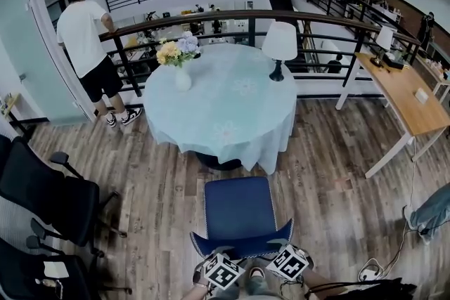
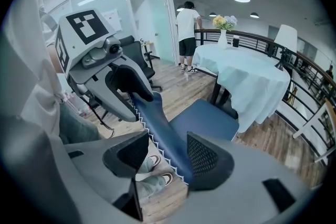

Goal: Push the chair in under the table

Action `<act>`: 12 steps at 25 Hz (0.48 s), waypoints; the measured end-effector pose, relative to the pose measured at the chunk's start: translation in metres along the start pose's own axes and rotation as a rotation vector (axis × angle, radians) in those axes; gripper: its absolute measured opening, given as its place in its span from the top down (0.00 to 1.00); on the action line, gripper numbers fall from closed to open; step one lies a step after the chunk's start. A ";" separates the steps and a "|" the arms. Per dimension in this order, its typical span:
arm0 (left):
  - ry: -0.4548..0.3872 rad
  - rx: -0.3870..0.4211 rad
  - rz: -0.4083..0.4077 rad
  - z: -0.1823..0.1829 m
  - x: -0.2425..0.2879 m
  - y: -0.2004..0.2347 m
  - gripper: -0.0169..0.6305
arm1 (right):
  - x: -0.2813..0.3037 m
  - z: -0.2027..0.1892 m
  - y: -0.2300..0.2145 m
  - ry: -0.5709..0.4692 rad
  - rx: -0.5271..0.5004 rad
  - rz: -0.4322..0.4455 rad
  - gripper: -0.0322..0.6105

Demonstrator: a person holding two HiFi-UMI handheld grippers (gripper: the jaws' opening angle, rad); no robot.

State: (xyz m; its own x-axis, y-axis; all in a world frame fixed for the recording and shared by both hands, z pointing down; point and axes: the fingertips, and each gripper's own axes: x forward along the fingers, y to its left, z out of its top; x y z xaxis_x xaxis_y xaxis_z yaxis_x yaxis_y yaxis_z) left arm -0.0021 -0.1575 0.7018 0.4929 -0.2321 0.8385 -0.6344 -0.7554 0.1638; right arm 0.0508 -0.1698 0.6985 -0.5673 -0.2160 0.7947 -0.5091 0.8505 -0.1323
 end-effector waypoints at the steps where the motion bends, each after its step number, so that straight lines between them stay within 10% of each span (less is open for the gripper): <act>1: -0.004 0.001 0.003 0.002 0.001 0.001 0.64 | 0.000 0.000 -0.002 -0.001 -0.002 0.000 0.58; 12: -0.015 -0.004 0.027 0.019 0.011 0.016 0.64 | 0.002 0.006 -0.024 0.041 0.004 0.065 0.58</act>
State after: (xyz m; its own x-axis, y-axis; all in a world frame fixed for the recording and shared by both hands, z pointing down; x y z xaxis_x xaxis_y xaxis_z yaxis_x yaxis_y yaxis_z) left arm 0.0045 -0.1837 0.7032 0.4844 -0.2612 0.8349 -0.6502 -0.7460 0.1438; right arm 0.0582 -0.1931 0.6993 -0.5721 -0.1405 0.8080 -0.4749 0.8600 -0.1867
